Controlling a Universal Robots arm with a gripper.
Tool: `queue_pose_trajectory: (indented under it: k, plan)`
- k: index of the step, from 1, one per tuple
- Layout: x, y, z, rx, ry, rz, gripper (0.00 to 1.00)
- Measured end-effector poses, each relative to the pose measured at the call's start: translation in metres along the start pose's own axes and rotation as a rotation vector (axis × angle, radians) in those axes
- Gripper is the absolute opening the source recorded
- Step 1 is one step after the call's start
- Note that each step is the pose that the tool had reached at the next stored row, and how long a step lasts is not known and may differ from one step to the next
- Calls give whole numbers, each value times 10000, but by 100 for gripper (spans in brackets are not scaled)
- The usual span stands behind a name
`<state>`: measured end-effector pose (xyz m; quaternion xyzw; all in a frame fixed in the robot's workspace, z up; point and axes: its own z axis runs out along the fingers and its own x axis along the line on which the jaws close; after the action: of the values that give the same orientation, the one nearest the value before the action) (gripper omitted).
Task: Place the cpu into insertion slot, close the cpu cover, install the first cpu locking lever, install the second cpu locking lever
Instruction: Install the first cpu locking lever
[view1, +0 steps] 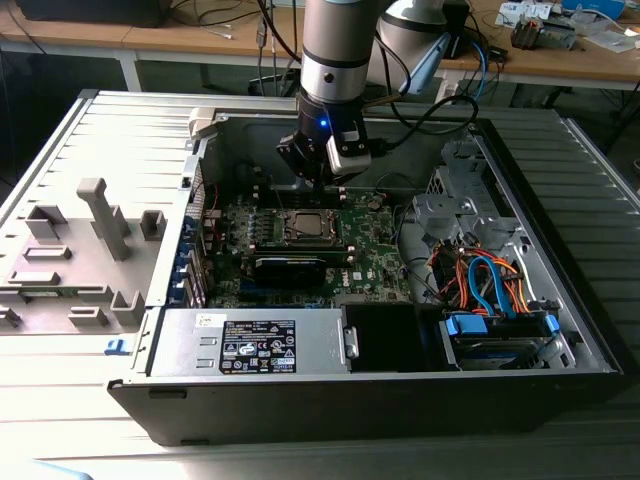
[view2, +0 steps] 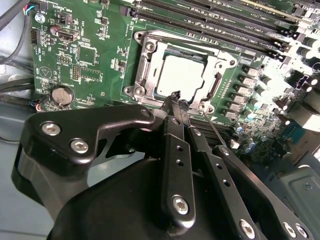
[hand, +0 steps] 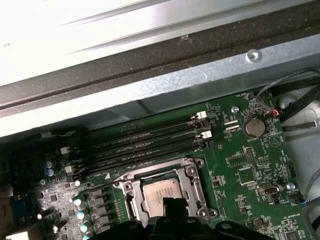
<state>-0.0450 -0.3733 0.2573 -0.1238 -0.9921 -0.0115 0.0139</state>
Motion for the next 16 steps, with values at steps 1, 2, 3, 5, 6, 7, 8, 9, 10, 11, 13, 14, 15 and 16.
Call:
queue_pose_trajectory:
  k: [1, 2, 3, 5, 6, 7, 8, 9, 10, 11, 13, 14, 15, 16]
  plan:
    - [0, 0, 0, 1, 0, -19, 11]
    - [0, 0, 0, 1, 0, -28, 11]
    - [0, 0, 0, 1, 0, -43, 11]
    - [0, 0, 0, 2, 1, -78, 11]
    - [0, 0, 0, 2, 1, -87, 11]
    - [0, 0, 0, 3, 1, -99, 11]
    - [0, 0, 0, 3, 2, -108, 11]
    - [0, 0, 0, 4, 2, -123, 11]
    - [0, 0, 0, 4, 2, -135, 11]
    - [0, 0, 0, 5, 2, -143, 11]
    - [0, 0, 0, 6, 3, -174, 11]
    - [0, 0, 0, 6, 3, -183, 11]
    - [0, 0, 0, 6, 3, -196, 11]
    - [0, 0, 0, 7, 4, -206, 11]
